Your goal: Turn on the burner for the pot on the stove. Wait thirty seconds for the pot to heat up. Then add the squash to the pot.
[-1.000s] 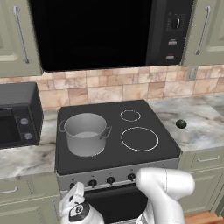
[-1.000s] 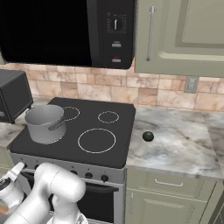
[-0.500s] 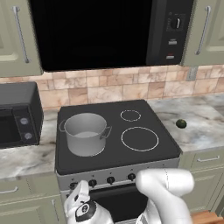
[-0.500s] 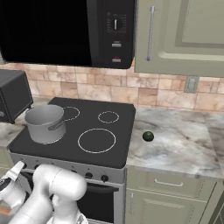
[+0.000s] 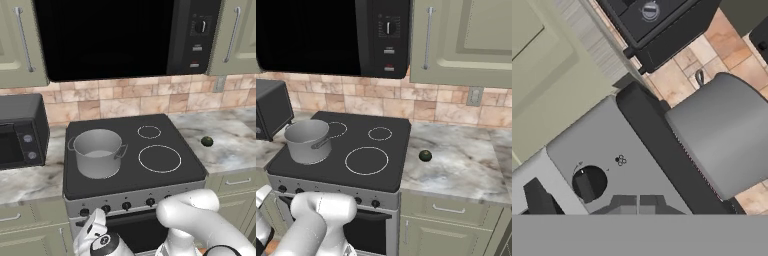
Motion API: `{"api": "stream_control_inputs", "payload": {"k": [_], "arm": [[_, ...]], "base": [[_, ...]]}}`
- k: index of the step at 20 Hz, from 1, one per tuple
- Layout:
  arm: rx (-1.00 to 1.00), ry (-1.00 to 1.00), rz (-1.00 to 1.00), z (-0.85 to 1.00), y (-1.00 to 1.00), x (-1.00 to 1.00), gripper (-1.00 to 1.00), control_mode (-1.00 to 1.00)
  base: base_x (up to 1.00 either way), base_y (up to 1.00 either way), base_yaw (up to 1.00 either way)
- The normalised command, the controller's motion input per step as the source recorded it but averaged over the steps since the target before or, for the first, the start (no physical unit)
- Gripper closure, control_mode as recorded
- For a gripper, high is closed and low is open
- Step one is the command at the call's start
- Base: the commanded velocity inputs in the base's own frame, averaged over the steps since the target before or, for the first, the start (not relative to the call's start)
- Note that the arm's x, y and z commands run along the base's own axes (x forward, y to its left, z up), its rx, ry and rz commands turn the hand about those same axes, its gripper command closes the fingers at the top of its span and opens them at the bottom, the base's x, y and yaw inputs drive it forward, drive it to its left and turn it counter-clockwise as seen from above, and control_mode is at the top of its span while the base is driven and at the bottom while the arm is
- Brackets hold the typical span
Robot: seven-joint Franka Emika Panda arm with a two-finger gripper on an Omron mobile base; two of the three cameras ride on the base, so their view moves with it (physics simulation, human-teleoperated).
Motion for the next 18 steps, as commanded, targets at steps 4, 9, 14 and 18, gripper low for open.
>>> {"api": "stream_control_inputs", "payload": {"k": [4,9,14,18], "arm": [[0.0,0.0,0.0,0.0,0.0,0.0,1.0,-1.0],[0.0,0.0,0.0,0.0,0.0,0.0,1.0,-1.0],[0.0,0.0,0.0,0.0,0.0,0.0,1.0,-1.0],[0.0,0.0,0.0,0.0,0.0,0.0,1.0,-1.0]], "base": [[0.0,0.0,0.0],[0.0,0.0,0.0],[0.0,0.0,0.0],[0.0,0.0,0.0]]}}
